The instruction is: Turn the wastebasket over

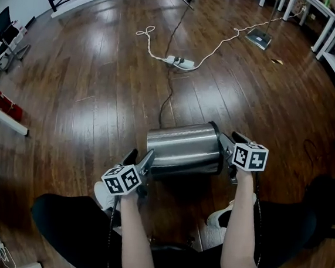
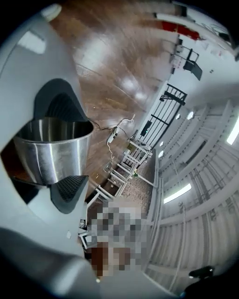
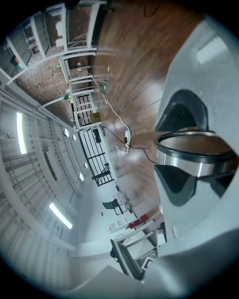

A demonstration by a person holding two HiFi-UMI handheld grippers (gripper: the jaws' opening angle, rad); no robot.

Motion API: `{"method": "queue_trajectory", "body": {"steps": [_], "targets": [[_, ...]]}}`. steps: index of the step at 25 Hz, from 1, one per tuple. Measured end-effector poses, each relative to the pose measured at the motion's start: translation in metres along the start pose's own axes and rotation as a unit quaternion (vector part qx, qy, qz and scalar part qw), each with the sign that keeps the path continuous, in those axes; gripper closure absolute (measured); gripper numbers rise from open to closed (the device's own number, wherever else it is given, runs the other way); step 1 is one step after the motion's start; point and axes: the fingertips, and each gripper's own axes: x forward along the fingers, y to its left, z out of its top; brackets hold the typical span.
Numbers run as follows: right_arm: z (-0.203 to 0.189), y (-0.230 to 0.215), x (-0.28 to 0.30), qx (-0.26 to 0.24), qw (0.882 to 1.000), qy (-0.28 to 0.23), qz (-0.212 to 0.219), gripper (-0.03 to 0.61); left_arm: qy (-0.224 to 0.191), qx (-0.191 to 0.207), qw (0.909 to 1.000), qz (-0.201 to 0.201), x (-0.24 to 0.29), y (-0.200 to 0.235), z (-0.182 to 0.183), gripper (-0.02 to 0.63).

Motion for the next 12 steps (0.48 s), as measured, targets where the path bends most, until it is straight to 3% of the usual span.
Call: {"method": "queue_trajectory", "body": {"steps": [3,6,8,11,12], "targets": [[0.005,0.001,-0.003,-0.039,0.998,0.043,0.021,0.373,0.010,-0.069,0.9973,-0.021,0.010,0.011,-0.015,0.236],[-0.010,0.008,0.002,-0.052,0.992,0.100,0.059,0.373,0.032,-0.091,0.9940,-0.051,0.020,0.013,-0.028,0.267],[-0.022,0.012,0.004,-0.051,0.987,0.129,0.080,0.374,0.055,-0.095,0.9904,-0.084,0.025,0.006,-0.037,0.384],[-0.033,0.017,0.008,-0.052,0.983,0.155,0.085,0.382,0.064,-0.107,0.9874,-0.098,0.027,0.004,-0.044,0.436],[-0.036,0.016,0.010,-0.054,0.982,0.161,0.080,0.419,0.060,-0.115,0.9863,-0.102,0.027,0.003,-0.044,0.463]]}}
